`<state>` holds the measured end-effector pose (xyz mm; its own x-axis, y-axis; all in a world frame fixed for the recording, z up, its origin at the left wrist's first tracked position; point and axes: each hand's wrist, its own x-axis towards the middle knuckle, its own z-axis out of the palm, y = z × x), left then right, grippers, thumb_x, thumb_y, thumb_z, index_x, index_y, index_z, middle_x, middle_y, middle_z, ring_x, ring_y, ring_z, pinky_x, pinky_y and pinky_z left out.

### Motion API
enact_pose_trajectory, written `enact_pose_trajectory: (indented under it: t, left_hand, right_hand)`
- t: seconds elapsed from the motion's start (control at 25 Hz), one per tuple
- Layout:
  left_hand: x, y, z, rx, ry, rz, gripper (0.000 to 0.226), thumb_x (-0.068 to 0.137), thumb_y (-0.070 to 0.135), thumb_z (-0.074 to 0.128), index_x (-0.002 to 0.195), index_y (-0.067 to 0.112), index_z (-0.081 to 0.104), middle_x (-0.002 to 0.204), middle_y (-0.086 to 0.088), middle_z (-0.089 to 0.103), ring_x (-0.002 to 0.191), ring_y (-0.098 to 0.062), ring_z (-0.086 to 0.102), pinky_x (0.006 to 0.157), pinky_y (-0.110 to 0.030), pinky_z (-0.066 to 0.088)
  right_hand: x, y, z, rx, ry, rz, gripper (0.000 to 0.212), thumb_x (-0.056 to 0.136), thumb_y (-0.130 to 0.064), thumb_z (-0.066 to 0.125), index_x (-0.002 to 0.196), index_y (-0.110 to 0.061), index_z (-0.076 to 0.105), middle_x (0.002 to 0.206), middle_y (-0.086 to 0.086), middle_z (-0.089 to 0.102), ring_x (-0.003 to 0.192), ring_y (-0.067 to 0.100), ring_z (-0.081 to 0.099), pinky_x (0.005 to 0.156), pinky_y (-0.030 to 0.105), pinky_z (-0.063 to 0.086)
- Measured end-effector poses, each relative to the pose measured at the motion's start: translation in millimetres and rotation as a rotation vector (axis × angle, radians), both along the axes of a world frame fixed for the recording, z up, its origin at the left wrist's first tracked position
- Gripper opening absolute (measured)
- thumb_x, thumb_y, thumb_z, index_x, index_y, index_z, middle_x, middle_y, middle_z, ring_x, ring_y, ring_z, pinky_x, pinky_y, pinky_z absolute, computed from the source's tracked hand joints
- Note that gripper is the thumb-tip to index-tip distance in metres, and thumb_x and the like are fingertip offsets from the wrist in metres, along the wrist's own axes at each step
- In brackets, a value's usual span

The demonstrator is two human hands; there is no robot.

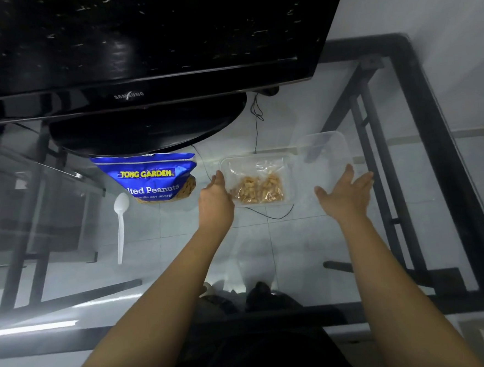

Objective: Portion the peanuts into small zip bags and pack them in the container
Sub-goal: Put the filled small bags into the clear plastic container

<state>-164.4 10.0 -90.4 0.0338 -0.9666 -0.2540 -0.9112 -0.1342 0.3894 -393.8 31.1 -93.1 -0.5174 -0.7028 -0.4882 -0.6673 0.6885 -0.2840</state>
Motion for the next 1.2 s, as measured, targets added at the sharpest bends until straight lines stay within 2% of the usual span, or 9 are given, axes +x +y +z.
enact_pose_trajectory:
  t: [0.08, 0.24, 0.4, 0.48, 0.56, 0.72, 0.88, 1.0, 1.2]
  left_hand:
    - [1, -1, 0, 0.025, 0.019, 0.033, 0.052, 0.092, -0.003, 0.044, 0.142, 0.003, 0.031, 0.102, -0.021, 0.065, 0.087, -0.028, 0.06, 0.075, -0.03, 0.047]
    - [0, -4, 3, 0.061, 0.012, 0.06, 0.052, 0.092, -0.003, 0.044, 0.142, 0.005, 0.032, 0.096, -0.02, 0.065, 0.073, -0.018, 0.046, 0.069, -0.028, 0.044]
    - [-1, -4, 1, 0.068, 0.003, 0.058, 0.053, 0.092, -0.001, 0.046, 0.142, 0.006, 0.031, 0.099, -0.019, 0.065, 0.083, -0.025, 0.055, 0.073, -0.03, 0.048]
    - [-1, -5, 0, 0.065, -0.005, 0.058, 0.052, 0.093, 0.0, 0.047, 0.142, 0.006, 0.032, 0.099, -0.019, 0.065, 0.086, -0.026, 0.059, 0.074, -0.03, 0.05]
    - [-1, -4, -1, 0.052, 0.008, 0.06, 0.05, 0.093, 0.0, 0.046, 0.141, 0.005, 0.034, 0.098, -0.02, 0.065, 0.08, -0.024, 0.056, 0.073, -0.03, 0.049]
    - [2, 1, 7, -0.146, 0.267, 0.194, 0.037, 0.096, 0.006, 0.04, 0.133, 0.001, 0.047, 0.084, -0.014, 0.065, 0.062, -0.01, 0.051, 0.06, -0.015, 0.042]
    - [-1, 9, 21, -0.186, 0.727, 0.35, 0.032, 0.099, 0.02, 0.038, 0.124, 0.013, 0.057, 0.09, 0.011, 0.06, 0.071, 0.01, 0.054, 0.064, -0.002, 0.041]
    - [-3, 10, 22, -0.178, 0.622, 0.318, 0.028, 0.099, 0.024, 0.039, 0.115, 0.018, 0.062, 0.065, 0.011, 0.048, 0.052, 0.002, 0.047, 0.048, -0.007, 0.037]
    - [1, 5, 0, -0.126, 0.401, 0.337, 0.04, 0.096, 0.011, 0.038, 0.135, 0.001, 0.045, 0.073, -0.008, 0.054, 0.053, -0.007, 0.042, 0.045, -0.005, 0.037]
  right_hand:
    - [-6, 2, -8, 0.099, 0.0, 0.013, 0.092, 0.085, -0.045, 0.06, 0.147, -0.013, -0.001, 0.154, 0.026, -0.005, 0.143, 0.04, 0.0, 0.116, 0.047, 0.011]
    - [-8, 1, -9, -0.001, 0.003, -0.086, 0.09, 0.07, -0.039, 0.078, 0.138, -0.014, 0.026, 0.143, 0.021, 0.021, 0.129, 0.038, 0.03, 0.105, 0.046, 0.031]
    - [-5, -1, 7, -0.594, -0.288, -0.362, 0.055, 0.079, -0.004, 0.068, 0.127, -0.01, 0.043, 0.131, 0.014, 0.034, 0.102, 0.02, 0.053, 0.087, 0.023, 0.043]
    - [-2, -4, 25, -0.897, -0.528, -0.505, 0.05, 0.087, 0.001, 0.057, 0.131, -0.017, 0.04, 0.122, 0.005, 0.047, 0.09, 0.003, 0.058, 0.084, 0.02, 0.048]
    - [-2, -9, 36, -1.018, -0.769, -0.539, 0.051, 0.09, -0.002, 0.055, 0.13, -0.023, 0.032, 0.106, 0.001, 0.059, 0.084, 0.003, 0.061, 0.083, 0.02, 0.051]
    - [13, -16, 37, -0.816, -0.907, -0.391, 0.026, 0.093, -0.008, 0.052, 0.118, -0.016, 0.047, 0.092, -0.002, 0.064, 0.067, -0.002, 0.06, 0.066, 0.014, 0.049]
    - [34, -17, 15, -0.71, -0.841, -0.311, 0.03, 0.093, -0.013, 0.053, 0.123, -0.011, 0.05, 0.092, -0.006, 0.066, 0.074, -0.001, 0.063, 0.073, 0.017, 0.052]
    - [48, -26, 3, -0.667, -0.692, -0.273, 0.028, 0.092, -0.019, 0.055, 0.12, -0.016, 0.055, 0.11, -0.003, 0.064, 0.101, 0.008, 0.061, 0.096, 0.026, 0.047]
    - [59, -36, -10, -0.604, -0.505, -0.175, 0.033, 0.094, -0.016, 0.051, 0.126, -0.012, 0.054, 0.131, 0.005, 0.057, 0.123, 0.017, 0.051, 0.098, 0.015, 0.035]
